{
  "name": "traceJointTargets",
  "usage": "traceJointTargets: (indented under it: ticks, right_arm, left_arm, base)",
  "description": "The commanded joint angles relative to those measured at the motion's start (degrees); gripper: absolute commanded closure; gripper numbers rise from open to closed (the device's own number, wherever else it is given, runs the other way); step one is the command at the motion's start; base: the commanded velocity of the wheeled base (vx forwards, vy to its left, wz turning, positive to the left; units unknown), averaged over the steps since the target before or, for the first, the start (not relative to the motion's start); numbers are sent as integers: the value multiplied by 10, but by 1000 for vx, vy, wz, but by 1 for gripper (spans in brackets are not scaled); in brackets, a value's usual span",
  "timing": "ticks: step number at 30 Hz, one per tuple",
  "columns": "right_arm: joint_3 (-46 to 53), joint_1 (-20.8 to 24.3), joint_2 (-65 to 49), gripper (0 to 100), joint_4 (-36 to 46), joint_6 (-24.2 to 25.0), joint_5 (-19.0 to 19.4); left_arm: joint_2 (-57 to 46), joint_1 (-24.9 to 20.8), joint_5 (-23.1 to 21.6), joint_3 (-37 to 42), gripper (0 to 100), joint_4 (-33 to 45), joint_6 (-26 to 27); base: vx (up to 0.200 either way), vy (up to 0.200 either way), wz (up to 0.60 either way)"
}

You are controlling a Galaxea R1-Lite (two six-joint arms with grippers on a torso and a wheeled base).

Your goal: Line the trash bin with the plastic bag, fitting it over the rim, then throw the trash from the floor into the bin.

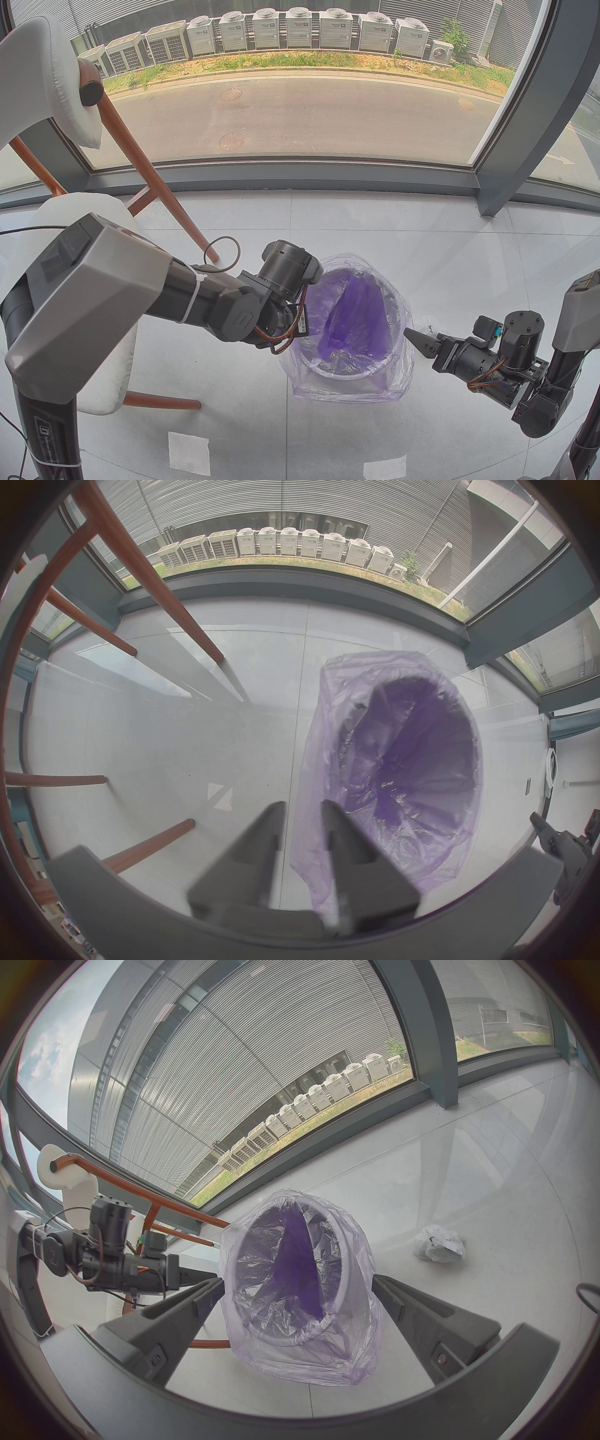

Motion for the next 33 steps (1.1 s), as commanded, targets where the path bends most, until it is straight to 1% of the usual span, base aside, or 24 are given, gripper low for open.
traceJointTargets:
  ticks: [1,4,7,13,14,21,28,31,32,33]
  right_arm:
    - [1,1,-10,0,-7,-1,1]
    - [1,2,-9,0,-7,-1,0]
    - [2,4,-9,0,-7,-1,-6]
    - [5,4,-9,0,-7,-1,-10]
    - [6,4,-9,0,-7,-1,-10]
    - [11,6,-8,0,-7,-1,-10]
    - [31,6,-9,0,-7,-2,-10]
    - [33,6,-13,0,-7,-1,-10]
    - [32,6,-14,0,-7,-1,-10]
    - [33,6,-14,0,-7,-1,-10]
  left_arm:
    - [28,9,-1,-5,100,-1,-2]
    - [29,14,-1,-4,100,-6,-3]
    - [22,15,-1,-2,100,-28,-3]
    - [-9,1,2,2,100,-23,-3]
    - [-16,-3,4,8,0,-22,-2]
    - [0,1,3,9,0,-28,7]
    - [42,2,4,-8,0,-33,6]
    - [60,2,6,-31,0,-44,7]
    - [60,2,7,-35,100,-44,7]
    - [59,2,9,-38,100,-43,7]
  base:
    - [0,0,0]
    - [0,0,0]
    - [0,0,0]
    - [0,0,0]
    - [0,0,0]
    - [0,0,0]
    - [0,0,0]
    - [0,0,0]
    - [0,0,0]
    - [0,0,0]
